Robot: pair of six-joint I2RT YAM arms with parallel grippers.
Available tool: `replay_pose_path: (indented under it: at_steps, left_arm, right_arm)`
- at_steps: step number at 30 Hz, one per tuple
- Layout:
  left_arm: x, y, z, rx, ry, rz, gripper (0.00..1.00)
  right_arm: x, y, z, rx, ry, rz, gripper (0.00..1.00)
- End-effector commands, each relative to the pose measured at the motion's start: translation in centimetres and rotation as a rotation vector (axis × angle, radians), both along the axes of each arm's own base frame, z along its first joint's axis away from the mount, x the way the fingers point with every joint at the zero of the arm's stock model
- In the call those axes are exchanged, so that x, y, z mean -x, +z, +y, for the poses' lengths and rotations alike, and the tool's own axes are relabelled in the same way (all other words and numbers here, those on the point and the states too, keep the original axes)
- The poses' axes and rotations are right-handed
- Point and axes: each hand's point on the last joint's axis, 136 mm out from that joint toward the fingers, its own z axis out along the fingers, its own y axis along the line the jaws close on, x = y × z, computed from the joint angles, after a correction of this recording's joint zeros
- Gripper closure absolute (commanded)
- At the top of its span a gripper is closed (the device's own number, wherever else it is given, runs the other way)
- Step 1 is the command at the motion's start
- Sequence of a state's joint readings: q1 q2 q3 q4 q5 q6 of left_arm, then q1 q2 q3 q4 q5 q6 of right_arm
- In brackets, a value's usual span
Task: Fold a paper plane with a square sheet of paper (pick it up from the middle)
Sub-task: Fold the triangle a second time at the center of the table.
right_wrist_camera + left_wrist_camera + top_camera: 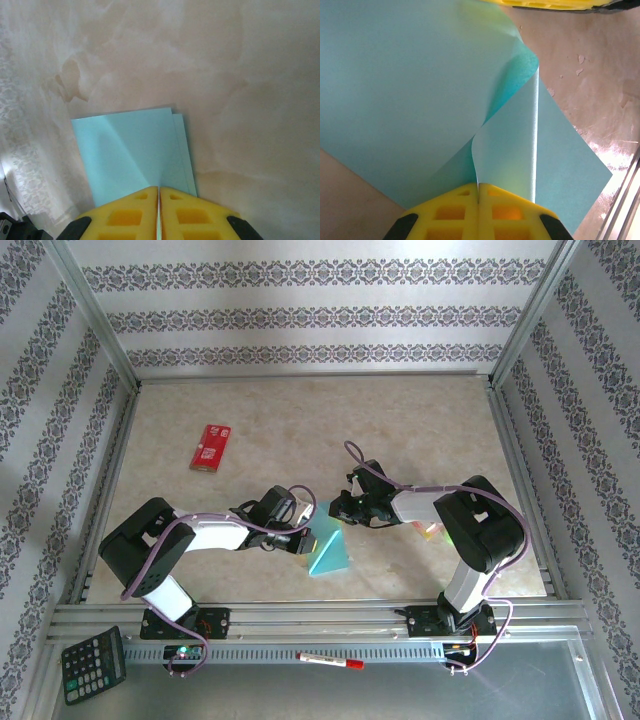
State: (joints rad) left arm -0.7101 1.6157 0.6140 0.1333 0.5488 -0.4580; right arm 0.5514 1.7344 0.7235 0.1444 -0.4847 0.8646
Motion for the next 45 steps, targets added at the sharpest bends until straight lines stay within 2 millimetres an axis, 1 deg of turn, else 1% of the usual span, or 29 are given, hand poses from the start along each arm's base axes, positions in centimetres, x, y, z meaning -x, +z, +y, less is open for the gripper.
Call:
replay_pose_path:
  at_steps: [1,3,9,12,15,18,21,25,28,31,34,40,45]
  left_arm:
    - [0.2,-1.4,1.4,-0.070,0.011,0.029,1.00]
    - [0.2,-1.4,1.4,-0.074,0.013,0.029,1.00]
    - [0.4,-2.0,1.7,-0.093,0.016,0.046,1.00]
    - [0.5,-2.1,1.8,-0.099,0.019,0.048,1.00]
    - [0.5,-2.1,1.8,-0.101,0.020,0.049,1.00]
    - [0.5,-2.2,1.8,-0.101,0.020,0.050,1.00]
    - [0.5,-2.2,1.9,-0.104,0.020,0.051,1.00]
    - [0.4,-2.2,1.9,-0.107,0.022,0.048,1.00]
    - [0.3,-2.2,1.9,-0.114,0.022,0.048,1.00]
    - [0.3,-2.3,1.9,-0.118,0.022,0.048,1.00]
    - [0.2,-2.3,1.9,-0.114,0.023,0.049,1.00]
    - [0.2,-2.5,1.8,-0.113,0.025,0.055,1.00]
    - [0.3,-2.6,1.7,-0.115,0.022,0.061,1.00]
  right_arm:
    - [0.9,-1.4,-1.2,0.050,-0.011,0.046,0.88]
    - [0.6,-0.7,-1.0,0.040,-0.010,0.034,0.85]
    - [-1.0,2.4,-0.8,0.008,0.003,-0.027,0.81]
    - [-1.2,3.6,-0.9,-0.001,0.006,-0.047,0.80]
    - [-0.5,4.3,-1.2,-0.012,-0.004,-0.046,0.80]
    - [0.7,4.6,-1.7,-0.021,-0.019,-0.036,0.80]
    - [2.8,5.1,-1.6,-0.046,-0.014,-0.023,0.85]
    - [6.7,5.2,-0.5,-0.085,0.019,-0.007,0.93]
    - [9.3,5.2,0.9,-0.107,0.064,-0.028,0.98]
    - [11.3,5.0,2.3,-0.112,0.114,-0.065,1.00]
    - [12.2,4.4,3.2,-0.120,0.119,-0.079,1.00]
    - [12.9,3.7,5.2,-0.142,0.144,-0.090,1.00]
    - [13.6,2.8,6.2,-0.141,0.155,-0.082,1.00]
